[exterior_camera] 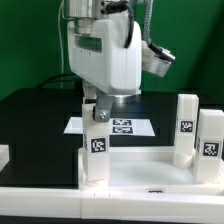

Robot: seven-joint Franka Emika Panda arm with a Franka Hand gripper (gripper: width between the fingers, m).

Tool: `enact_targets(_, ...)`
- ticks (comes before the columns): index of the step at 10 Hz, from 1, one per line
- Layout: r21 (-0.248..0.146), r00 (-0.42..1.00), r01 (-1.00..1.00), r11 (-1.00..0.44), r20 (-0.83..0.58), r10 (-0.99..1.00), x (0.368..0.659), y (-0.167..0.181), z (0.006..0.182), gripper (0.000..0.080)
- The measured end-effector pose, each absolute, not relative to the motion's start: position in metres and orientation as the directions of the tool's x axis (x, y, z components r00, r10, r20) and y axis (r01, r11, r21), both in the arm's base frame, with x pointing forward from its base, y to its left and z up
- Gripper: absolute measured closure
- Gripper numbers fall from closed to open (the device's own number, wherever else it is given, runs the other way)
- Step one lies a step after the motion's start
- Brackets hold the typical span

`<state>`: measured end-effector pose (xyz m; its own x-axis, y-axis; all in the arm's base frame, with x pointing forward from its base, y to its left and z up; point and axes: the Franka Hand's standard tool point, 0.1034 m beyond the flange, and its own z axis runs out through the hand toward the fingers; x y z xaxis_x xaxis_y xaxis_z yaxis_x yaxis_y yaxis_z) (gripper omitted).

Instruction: Assemble desk

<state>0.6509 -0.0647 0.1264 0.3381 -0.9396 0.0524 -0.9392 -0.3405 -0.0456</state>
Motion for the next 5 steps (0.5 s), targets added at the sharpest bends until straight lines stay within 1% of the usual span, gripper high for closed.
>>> enact_targets(1,-0.040,0.412,-0.909,-0.414,0.057,-0.910,0.6509,-0.0650,0.1263,0.0224)
enact_targets(2,-0.033,0.505,-0.861,-0.507,0.062,-0.861,0.6509,-0.0646,0.1263,0.0224)
enact_targets(3,-0.027,0.591,-0.804,-0.594,0.065,-0.804,0.6511,-0.0637,0.1265,0.0166)
enact_targets(5,-0.014,0.750,-0.659,-0.752,0.071,-0.658,0.6517,-0.0616,0.1273,0.0152)
